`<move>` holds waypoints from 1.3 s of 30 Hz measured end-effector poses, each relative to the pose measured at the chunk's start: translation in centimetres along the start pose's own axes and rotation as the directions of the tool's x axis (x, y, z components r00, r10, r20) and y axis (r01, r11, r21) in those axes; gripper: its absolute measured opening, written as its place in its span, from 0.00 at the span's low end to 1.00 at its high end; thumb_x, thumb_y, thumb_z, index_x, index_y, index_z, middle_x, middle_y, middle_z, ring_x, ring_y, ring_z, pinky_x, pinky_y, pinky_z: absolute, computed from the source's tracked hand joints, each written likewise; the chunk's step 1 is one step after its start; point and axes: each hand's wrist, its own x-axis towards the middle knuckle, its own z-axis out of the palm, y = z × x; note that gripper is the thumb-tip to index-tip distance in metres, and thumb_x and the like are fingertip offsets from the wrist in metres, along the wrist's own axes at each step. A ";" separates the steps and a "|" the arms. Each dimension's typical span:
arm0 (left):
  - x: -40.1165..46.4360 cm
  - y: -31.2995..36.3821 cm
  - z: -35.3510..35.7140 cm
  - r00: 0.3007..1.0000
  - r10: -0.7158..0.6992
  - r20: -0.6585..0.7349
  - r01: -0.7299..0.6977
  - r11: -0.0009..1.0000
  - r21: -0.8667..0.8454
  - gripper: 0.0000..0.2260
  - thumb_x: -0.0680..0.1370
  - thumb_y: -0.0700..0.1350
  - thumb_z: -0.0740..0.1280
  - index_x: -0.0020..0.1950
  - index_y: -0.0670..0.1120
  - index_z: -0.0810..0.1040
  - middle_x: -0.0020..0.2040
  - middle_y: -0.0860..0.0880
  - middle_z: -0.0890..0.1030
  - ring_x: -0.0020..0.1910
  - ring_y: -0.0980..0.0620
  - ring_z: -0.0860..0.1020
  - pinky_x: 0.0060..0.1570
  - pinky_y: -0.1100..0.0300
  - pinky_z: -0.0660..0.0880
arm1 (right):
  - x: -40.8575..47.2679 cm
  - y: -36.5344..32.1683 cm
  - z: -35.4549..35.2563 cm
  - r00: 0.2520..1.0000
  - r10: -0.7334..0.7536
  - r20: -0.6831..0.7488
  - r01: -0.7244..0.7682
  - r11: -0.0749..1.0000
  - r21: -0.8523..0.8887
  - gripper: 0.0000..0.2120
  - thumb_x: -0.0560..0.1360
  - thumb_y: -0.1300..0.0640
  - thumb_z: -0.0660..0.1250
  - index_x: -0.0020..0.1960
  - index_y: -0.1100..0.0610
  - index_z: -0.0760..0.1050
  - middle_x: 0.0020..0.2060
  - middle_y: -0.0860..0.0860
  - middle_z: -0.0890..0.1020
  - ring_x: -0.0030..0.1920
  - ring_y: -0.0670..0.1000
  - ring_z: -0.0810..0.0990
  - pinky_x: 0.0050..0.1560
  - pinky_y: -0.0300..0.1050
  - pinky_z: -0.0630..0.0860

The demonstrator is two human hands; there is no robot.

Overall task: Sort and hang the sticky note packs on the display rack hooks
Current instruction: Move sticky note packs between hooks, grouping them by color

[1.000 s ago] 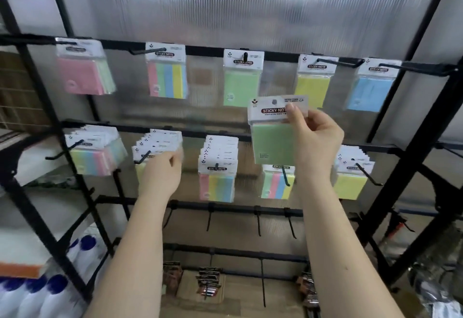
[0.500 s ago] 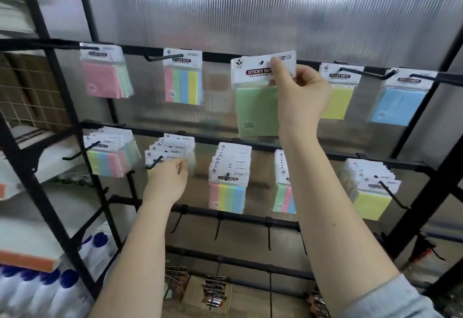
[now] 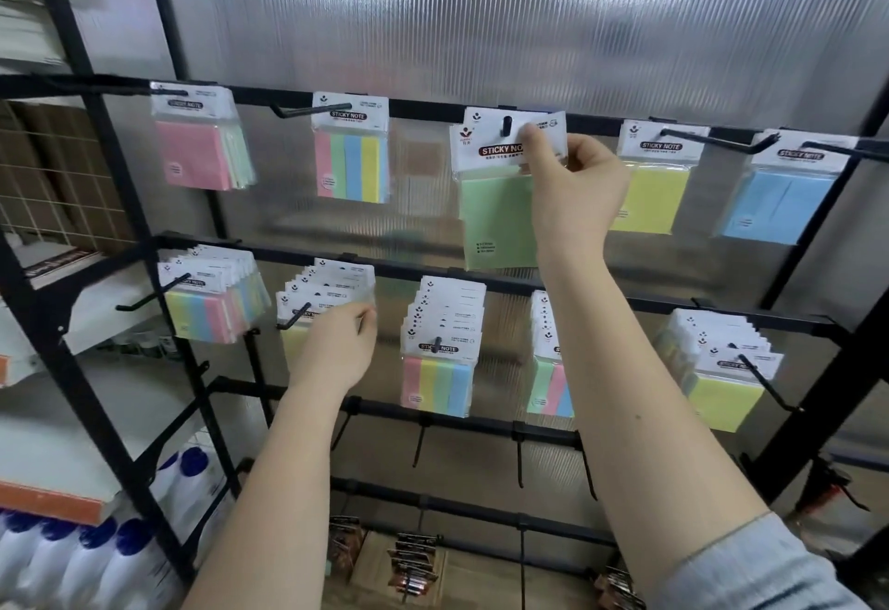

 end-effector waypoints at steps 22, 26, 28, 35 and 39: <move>2.9 2.7 1.0 0.994 -0.008 -0.110 0.003 0.999 -0.041 0.14 0.81 0.45 0.57 0.65 0.48 0.76 0.60 0.48 0.79 0.49 0.48 0.77 0.48 0.59 0.69 | 8.3 4.6 3.7 0.995 0.093 -0.025 -0.095 0.991 -0.092 0.10 0.73 0.54 0.71 0.40 0.53 0.70 0.34 0.44 0.73 0.31 0.42 0.68 0.32 0.33 0.65; 3.5 2.2 0.9 0.991 -0.015 -0.133 0.007 0.998 -0.058 0.13 0.81 0.45 0.58 0.63 0.48 0.77 0.62 0.50 0.78 0.58 0.50 0.75 0.53 0.61 0.67 | 8.5 4.9 4.0 0.995 0.097 -0.033 -0.099 0.993 -0.072 0.09 0.73 0.54 0.70 0.41 0.53 0.70 0.33 0.42 0.72 0.32 0.41 0.69 0.31 0.32 0.65; 3.8 2.0 0.6 0.992 -0.007 -0.123 -0.001 0.998 -0.061 0.14 0.81 0.45 0.58 0.63 0.48 0.77 0.61 0.50 0.78 0.59 0.51 0.75 0.53 0.61 0.68 | 8.2 5.0 4.1 0.994 0.090 -0.064 -0.094 0.994 -0.051 0.08 0.73 0.54 0.70 0.45 0.53 0.71 0.35 0.42 0.73 0.33 0.41 0.70 0.30 0.30 0.65; 5.5 1.4 -1.7 0.989 0.077 -0.126 -0.083 0.995 -0.048 0.12 0.81 0.44 0.59 0.61 0.47 0.77 0.60 0.50 0.78 0.58 0.51 0.75 0.52 0.60 0.68 | 6.4 5.2 4.1 0.974 0.057 -0.220 -0.050 0.998 0.036 0.04 0.75 0.56 0.68 0.47 0.55 0.74 0.37 0.44 0.76 0.37 0.40 0.74 0.37 0.28 0.69; 6.4 0.3 -3.4 0.986 0.156 -0.062 -0.157 0.987 -0.022 0.12 0.80 0.45 0.59 0.61 0.48 0.78 0.59 0.50 0.78 0.53 0.53 0.74 0.48 0.61 0.69 | 3.1 5.2 4.1 0.947 0.097 -0.307 -0.065 0.991 0.114 0.03 0.75 0.58 0.68 0.43 0.55 0.76 0.36 0.44 0.78 0.37 0.41 0.75 0.38 0.29 0.71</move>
